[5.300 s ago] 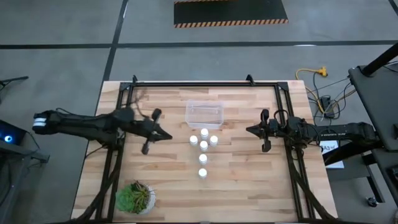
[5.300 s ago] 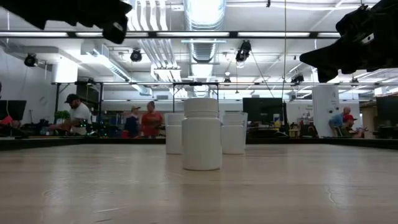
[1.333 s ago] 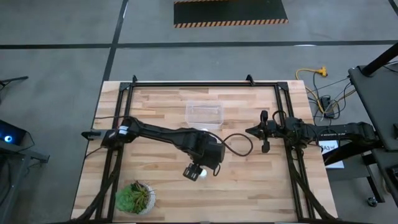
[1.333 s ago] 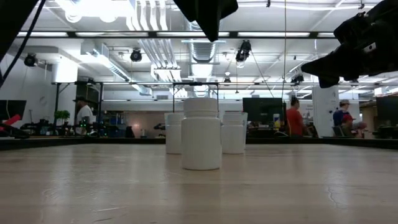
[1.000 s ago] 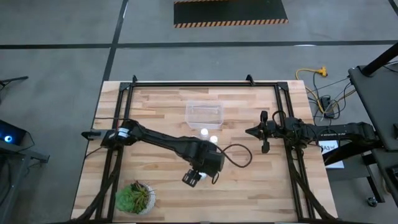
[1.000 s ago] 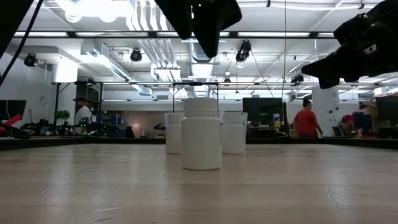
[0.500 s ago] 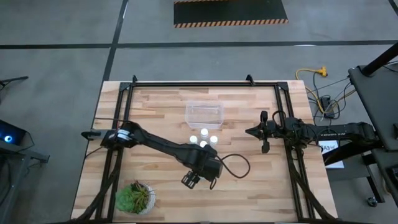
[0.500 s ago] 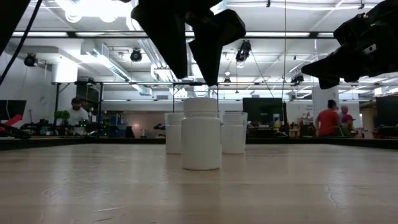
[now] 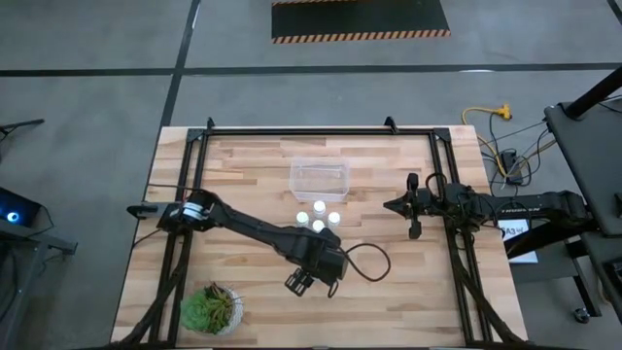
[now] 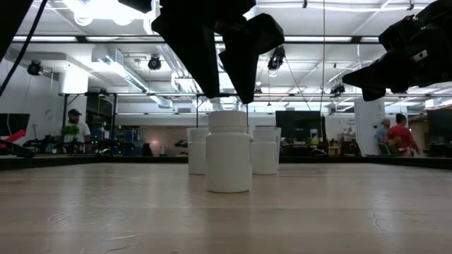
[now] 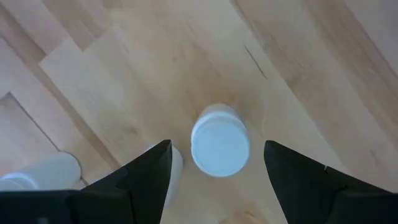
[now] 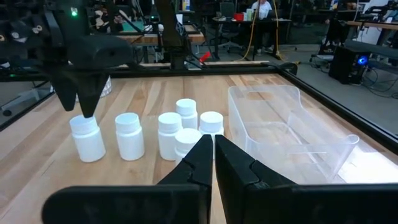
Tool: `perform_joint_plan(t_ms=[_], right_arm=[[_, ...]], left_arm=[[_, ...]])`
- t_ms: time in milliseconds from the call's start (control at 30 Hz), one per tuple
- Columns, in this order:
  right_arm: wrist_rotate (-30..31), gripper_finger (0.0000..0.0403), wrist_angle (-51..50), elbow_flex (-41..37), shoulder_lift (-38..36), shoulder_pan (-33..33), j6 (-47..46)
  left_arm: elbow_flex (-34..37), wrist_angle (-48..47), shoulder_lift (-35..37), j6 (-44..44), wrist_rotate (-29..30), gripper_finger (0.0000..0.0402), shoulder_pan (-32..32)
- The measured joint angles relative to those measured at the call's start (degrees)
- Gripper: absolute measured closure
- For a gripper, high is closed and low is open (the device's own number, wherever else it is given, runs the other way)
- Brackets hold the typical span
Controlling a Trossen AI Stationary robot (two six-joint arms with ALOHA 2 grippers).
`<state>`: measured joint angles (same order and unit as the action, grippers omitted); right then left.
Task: Pick and place pill bottles into a basket
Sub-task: Put the white pill bottle into the transparent bin
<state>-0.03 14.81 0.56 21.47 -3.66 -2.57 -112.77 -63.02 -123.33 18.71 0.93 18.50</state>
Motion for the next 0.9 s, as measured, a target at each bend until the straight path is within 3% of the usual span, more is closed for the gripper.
perform_joint_plan(t_ms=[900], right_arm=[[-0.01, 0.0394, 0.0, 0.0, 0.0, 0.0, -0.26]], left_arm=[[3.75, 4.85, 0.0, 2.84, 2.13, 0.0164, 0.77]])
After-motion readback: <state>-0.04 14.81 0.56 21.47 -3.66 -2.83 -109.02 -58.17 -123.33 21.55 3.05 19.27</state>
